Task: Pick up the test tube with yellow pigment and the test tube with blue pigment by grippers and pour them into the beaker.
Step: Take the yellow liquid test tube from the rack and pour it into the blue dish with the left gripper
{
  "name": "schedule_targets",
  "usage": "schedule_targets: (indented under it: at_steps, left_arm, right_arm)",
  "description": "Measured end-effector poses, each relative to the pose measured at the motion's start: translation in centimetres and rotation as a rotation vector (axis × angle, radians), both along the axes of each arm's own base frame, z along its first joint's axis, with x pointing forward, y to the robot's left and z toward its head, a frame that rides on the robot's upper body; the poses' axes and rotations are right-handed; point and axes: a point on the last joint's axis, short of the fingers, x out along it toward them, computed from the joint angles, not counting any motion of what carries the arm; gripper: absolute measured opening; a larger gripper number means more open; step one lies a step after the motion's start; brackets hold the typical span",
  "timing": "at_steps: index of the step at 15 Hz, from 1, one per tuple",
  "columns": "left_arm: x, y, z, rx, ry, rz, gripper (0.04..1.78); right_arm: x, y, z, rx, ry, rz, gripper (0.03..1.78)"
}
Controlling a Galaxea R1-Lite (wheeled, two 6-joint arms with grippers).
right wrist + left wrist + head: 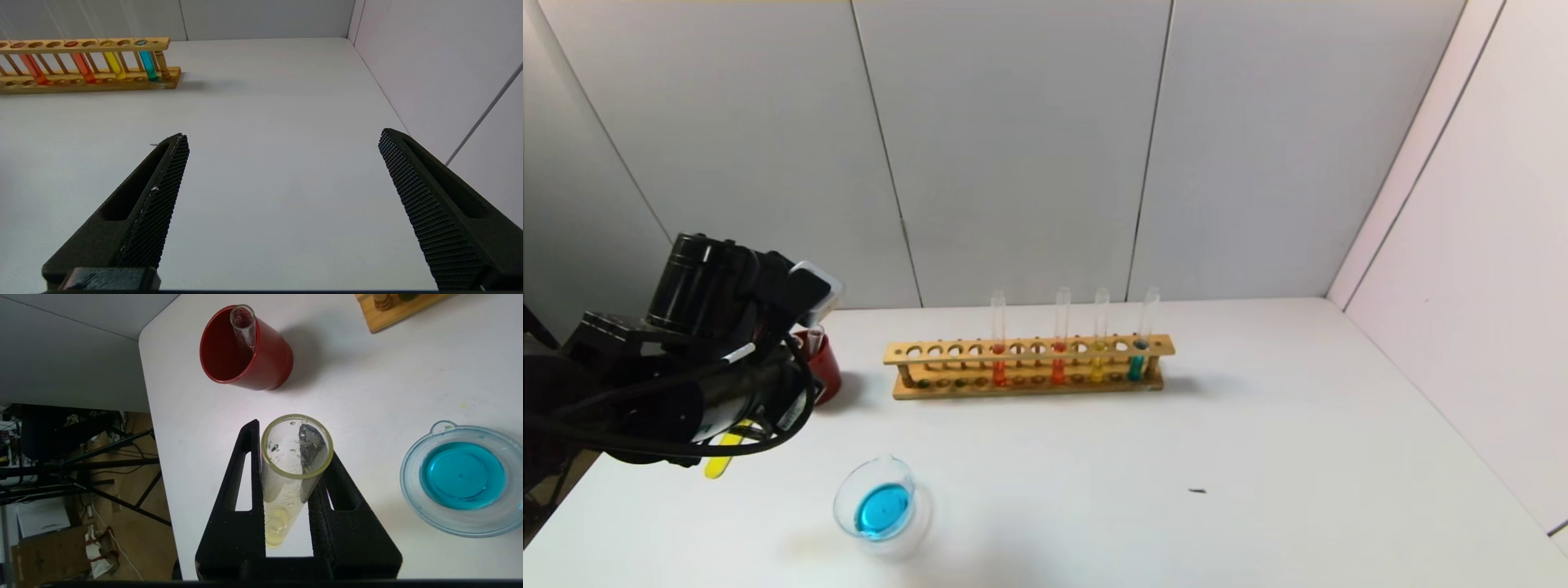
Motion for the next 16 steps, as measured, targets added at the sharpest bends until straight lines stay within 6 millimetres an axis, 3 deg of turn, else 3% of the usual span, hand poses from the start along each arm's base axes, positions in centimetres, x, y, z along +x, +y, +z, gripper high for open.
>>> schedule_targets:
  at_steps: [16]
  left_arm:
    - [0.2,1.1,-4.1,0.270,0.267,-0.108,0.34]
  right_arm:
    - [0.0,0.0,0.0,0.000,0.000,0.000,1.70]
